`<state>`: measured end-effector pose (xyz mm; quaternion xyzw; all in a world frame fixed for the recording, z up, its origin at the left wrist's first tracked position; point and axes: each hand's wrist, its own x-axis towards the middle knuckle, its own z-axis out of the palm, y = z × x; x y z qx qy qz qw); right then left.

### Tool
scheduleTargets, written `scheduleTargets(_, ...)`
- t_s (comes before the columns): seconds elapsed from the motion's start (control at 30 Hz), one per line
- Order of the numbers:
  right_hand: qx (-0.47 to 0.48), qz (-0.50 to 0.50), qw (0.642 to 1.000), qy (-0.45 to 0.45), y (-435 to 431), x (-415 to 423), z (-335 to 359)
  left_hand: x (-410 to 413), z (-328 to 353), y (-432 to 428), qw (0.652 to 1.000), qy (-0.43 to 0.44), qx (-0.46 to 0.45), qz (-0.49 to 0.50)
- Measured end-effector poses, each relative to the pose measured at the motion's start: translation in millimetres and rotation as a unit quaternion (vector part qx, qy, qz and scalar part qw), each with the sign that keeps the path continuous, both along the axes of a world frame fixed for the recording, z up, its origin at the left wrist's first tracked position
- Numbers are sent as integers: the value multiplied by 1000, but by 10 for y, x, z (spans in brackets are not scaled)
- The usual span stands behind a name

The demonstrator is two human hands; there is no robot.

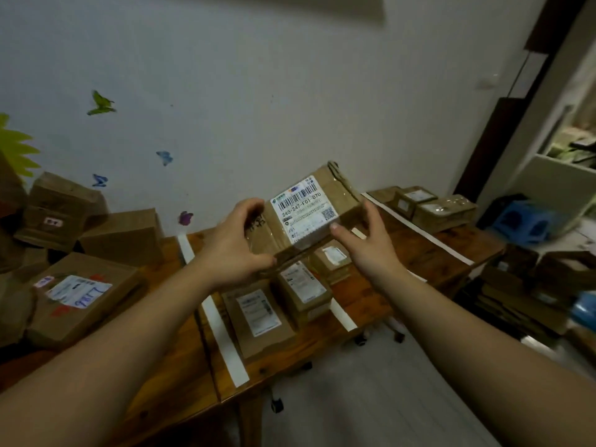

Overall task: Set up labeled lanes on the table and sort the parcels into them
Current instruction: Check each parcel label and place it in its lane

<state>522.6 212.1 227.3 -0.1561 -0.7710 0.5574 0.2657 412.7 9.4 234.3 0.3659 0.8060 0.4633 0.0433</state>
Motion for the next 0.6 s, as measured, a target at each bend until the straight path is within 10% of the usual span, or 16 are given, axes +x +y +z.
scheduleTargets(0.23,-141,-19,989,-26,569,-25,-166,-31,27,529,998,53,-13,26)
scheduleTargets(0.6,-86,42,993,-69,2223,153,-291,121,-86,2131,980,-163,102,57)
